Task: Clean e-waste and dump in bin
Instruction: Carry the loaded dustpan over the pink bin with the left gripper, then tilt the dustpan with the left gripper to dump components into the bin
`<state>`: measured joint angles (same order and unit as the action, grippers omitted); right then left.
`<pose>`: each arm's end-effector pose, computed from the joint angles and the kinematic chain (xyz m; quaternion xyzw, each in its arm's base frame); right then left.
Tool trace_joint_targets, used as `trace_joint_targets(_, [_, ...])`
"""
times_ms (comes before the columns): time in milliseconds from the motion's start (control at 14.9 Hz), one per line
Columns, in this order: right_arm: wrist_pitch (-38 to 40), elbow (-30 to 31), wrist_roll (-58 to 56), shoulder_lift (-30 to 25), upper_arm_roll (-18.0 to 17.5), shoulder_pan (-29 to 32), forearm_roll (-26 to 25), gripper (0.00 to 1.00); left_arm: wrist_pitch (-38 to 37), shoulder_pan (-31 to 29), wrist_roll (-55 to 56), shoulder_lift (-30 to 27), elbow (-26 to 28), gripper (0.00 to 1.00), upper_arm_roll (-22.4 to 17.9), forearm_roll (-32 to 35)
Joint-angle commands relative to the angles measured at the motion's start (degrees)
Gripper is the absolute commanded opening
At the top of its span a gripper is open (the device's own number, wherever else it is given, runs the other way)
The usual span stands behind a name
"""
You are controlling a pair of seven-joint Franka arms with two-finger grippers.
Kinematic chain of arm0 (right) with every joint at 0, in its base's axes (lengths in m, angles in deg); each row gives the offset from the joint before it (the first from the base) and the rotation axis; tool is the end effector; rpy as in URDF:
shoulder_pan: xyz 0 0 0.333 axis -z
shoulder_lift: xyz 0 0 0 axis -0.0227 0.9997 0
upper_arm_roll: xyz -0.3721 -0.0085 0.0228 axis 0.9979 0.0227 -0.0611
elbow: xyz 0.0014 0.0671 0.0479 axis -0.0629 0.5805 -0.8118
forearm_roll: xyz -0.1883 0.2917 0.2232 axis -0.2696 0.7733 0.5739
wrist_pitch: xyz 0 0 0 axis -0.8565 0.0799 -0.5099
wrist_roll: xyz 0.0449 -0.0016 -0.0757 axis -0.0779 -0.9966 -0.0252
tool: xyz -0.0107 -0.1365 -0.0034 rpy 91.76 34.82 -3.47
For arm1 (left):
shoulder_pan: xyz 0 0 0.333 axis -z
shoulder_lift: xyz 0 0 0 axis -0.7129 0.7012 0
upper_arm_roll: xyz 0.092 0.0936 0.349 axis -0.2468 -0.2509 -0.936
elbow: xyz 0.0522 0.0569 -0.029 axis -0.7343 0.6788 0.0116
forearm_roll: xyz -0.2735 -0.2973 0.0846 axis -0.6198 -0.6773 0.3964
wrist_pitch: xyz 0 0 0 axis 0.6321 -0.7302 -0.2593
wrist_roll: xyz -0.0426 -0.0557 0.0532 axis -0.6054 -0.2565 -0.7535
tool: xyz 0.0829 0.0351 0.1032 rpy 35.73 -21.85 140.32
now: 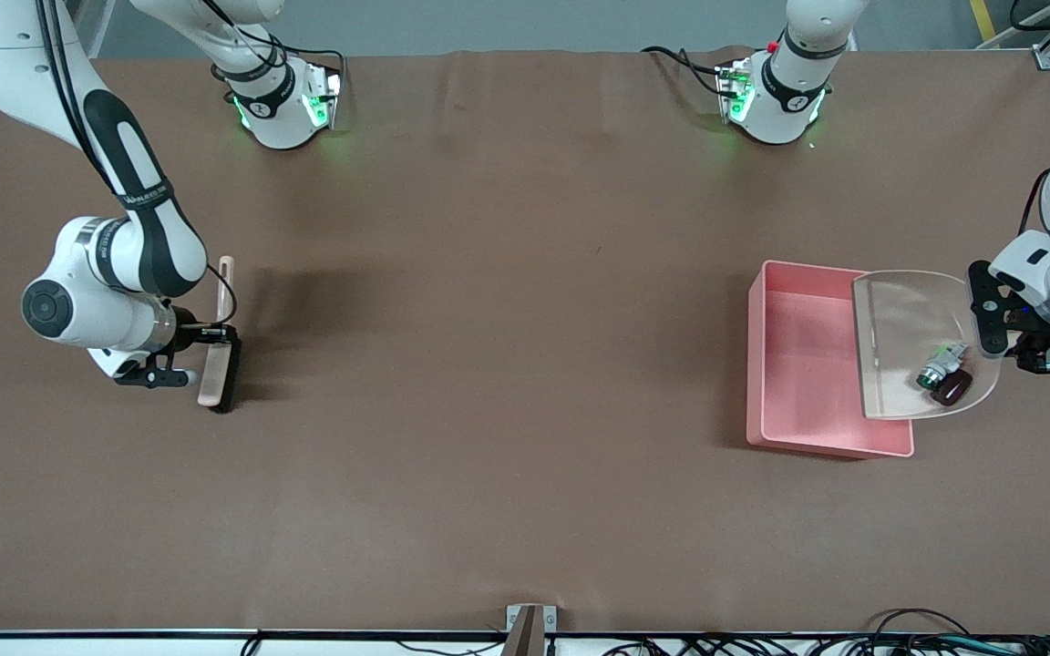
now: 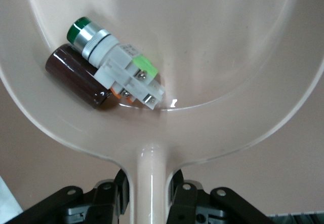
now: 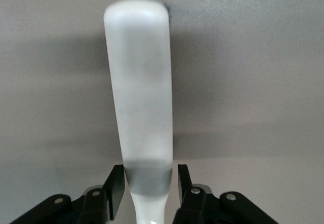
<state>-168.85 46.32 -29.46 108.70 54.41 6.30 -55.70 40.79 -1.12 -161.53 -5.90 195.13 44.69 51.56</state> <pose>0.5844 -0.0481 0.2265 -0.9929 0.0211 0.1126 0.0305 0.6276 0.1183 0.4244 -0.6642 0.7231 0.1372 0.1313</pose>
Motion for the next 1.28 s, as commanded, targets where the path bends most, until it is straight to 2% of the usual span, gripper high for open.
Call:
trace_joint_targets(0, [1.59, -2.69, -0.66, -0.31, -0.69, 0.54, -0.37, 0.82, 0.42, 0.37, 5.59, -1.61, 4.33, 0.00, 3.50, 7.94])
trace_joint_targets(67, [1.59, -3.39, -0.75, -0.66, -0.69, 0.54, -0.54, 1.00, -0.36, 0.46, 11.10, -2.05, 6.61, 0.00, 7.70, 13.46])
trace_joint_targets(268, [2.64, -6.20, -0.84, -2.94, -0.96, 0.10, -1.16, 1.00, -7.12, 0.54, 21.33, -1.27, 8.57, 0.00, 14.41, 20.71])
trace_joint_targets(537, [4.04, -6.56, -0.58, -10.13, -0.96, -1.21, -1.95, 1.00, -7.40, 0.54, 21.70, -1.17, 8.66, 0.00, 14.86, 21.51])
trace_joint_targets(1007, [13.35, -7.26, -0.14, -24.29, -1.13, -3.15, -2.04, 1.00, -7.40, 0.54, 20.30, -1.09, 7.34, 0.00, 14.86, 21.60])
trace_joint_targets(1141, [16.69, -7.70, -0.22, -27.46, -1.05, -2.98, -2.04, 1.00, -9.40, 3.25, 19.16, 0.57, 2.62, 0.00, 14.86, 21.51])
trace_joint_targets(1208, [19.05, -9.18, -0.31, -27.90, -0.96, -2.89, -2.04, 1.00, -13.33, 6.23, 19.59, 2.06, -0.45, 0.00, 14.86, 21.51])
